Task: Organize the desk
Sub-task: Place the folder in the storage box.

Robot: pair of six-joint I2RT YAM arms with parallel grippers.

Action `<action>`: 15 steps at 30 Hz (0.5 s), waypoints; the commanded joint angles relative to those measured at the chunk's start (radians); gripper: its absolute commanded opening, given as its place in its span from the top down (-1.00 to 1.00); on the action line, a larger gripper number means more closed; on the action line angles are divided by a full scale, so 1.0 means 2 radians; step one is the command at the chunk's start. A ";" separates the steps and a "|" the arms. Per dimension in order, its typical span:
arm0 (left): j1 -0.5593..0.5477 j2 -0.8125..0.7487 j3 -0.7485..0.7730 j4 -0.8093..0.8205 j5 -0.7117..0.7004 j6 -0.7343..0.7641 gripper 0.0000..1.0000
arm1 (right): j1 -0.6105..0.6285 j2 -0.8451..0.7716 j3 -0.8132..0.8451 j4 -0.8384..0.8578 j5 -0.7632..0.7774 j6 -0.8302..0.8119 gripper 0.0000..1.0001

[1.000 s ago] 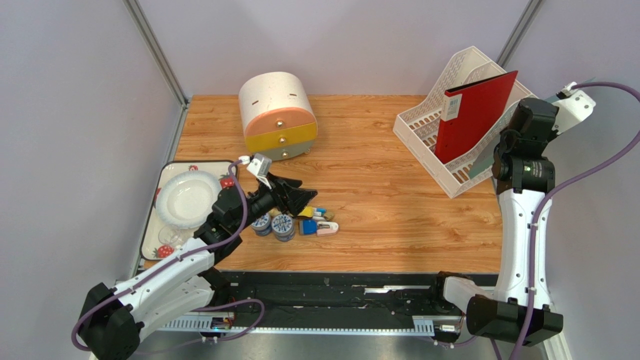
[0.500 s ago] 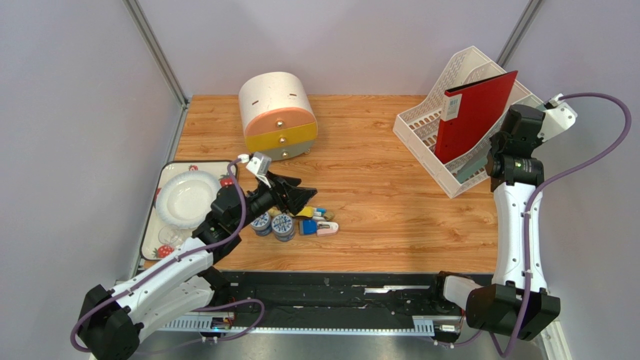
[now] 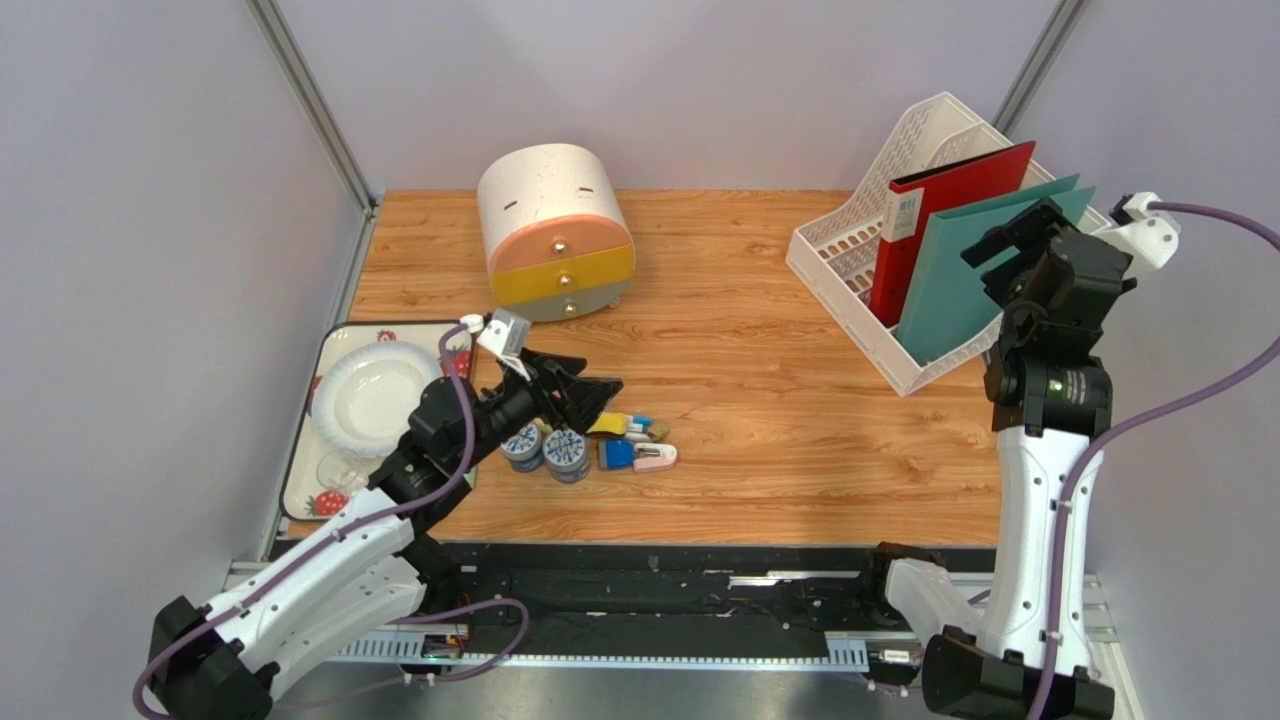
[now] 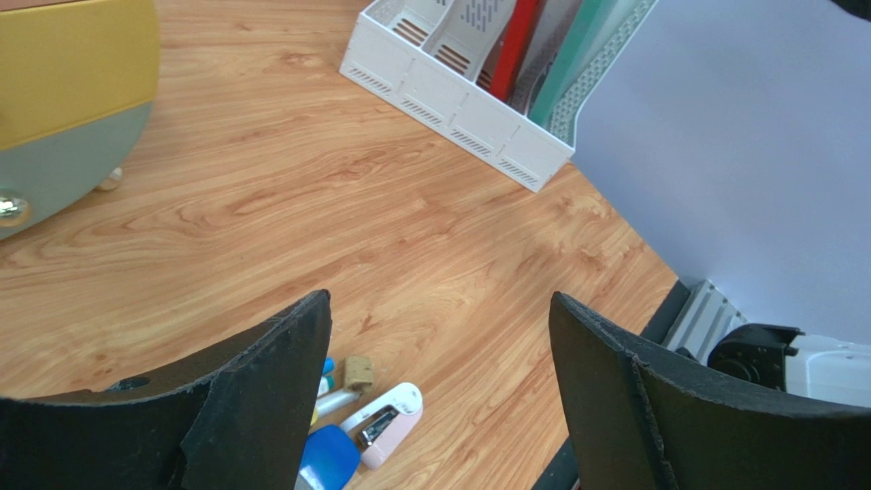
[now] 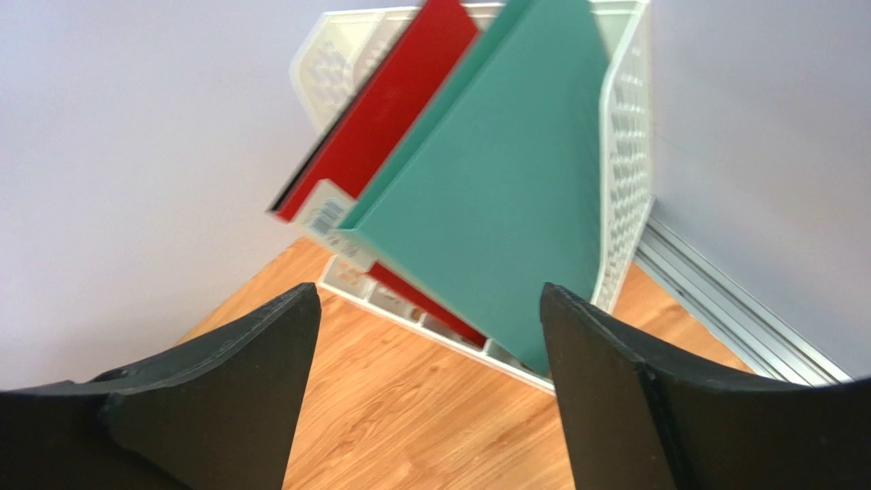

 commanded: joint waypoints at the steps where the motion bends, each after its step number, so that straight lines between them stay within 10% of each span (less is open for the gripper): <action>1: 0.002 -0.040 0.018 -0.050 -0.041 0.021 -0.75 | 0.000 -0.040 0.035 0.000 -0.116 -0.022 -0.68; 8: 0.002 -0.090 0.031 -0.151 -0.125 0.029 -0.84 | 0.001 -0.079 -0.021 0.016 -0.367 0.000 -0.82; 15: 0.002 -0.133 0.038 -0.209 -0.198 0.006 -0.86 | 0.013 -0.154 -0.168 0.069 -0.430 0.029 -0.96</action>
